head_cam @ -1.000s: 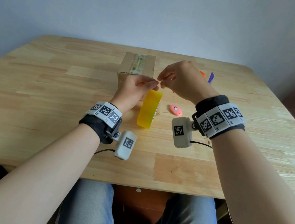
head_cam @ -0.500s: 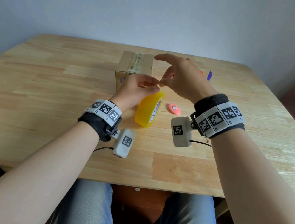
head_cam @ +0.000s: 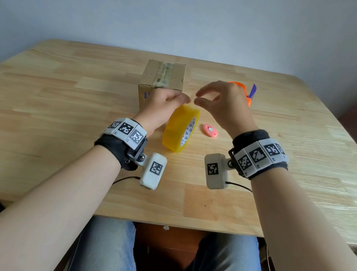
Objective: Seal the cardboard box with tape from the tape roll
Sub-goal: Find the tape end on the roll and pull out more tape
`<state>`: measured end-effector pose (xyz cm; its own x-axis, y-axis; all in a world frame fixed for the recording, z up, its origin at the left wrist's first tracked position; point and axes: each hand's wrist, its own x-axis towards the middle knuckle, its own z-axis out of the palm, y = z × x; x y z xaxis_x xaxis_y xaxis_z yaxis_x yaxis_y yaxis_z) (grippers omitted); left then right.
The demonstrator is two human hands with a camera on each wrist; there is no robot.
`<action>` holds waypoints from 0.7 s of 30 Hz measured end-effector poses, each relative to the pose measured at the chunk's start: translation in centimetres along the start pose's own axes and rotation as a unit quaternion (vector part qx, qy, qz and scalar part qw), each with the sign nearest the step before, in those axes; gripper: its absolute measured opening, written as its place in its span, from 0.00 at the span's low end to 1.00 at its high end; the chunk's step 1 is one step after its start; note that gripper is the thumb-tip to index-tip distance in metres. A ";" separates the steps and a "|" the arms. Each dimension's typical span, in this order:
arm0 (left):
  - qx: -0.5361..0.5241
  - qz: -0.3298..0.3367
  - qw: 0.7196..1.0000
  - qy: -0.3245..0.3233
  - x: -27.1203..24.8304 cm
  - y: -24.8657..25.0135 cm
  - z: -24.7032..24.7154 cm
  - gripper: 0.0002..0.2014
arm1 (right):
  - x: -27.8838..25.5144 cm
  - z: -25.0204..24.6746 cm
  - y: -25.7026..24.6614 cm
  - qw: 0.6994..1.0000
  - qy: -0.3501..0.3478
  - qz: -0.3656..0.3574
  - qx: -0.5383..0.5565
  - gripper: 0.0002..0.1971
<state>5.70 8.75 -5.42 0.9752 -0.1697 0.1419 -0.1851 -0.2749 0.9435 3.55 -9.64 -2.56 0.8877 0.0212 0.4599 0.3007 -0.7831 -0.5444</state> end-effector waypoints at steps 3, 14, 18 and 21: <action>-0.027 0.000 1.000 0.011 0.2 0.0 -0.1 0.10 | 0.1 0.7 0.3 1.000 -0.020 0.012 0.008 0.07; -0.045 -0.005 0.999 -0.002 -0.1 0.2 -0.1 0.09 | -0.6 1.5 -0.5 0.993 -0.101 0.037 0.042 0.17; -0.074 -0.009 0.997 -0.015 -0.3 0.4 -0.3 0.10 | -0.3 1.7 -0.6 0.996 -0.078 0.016 0.026 0.12; -0.098 -0.013 0.995 -0.016 -0.3 0.3 -0.4 0.07 | 0.0 2.0 -0.8 0.996 -0.084 0.020 0.017 0.13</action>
<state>5.39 9.13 -5.07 0.9744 -0.1963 0.1091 -0.1286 -0.0895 0.9876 4.01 -7.82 -3.52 0.9441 0.0977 0.3148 0.2740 -0.7636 -0.5847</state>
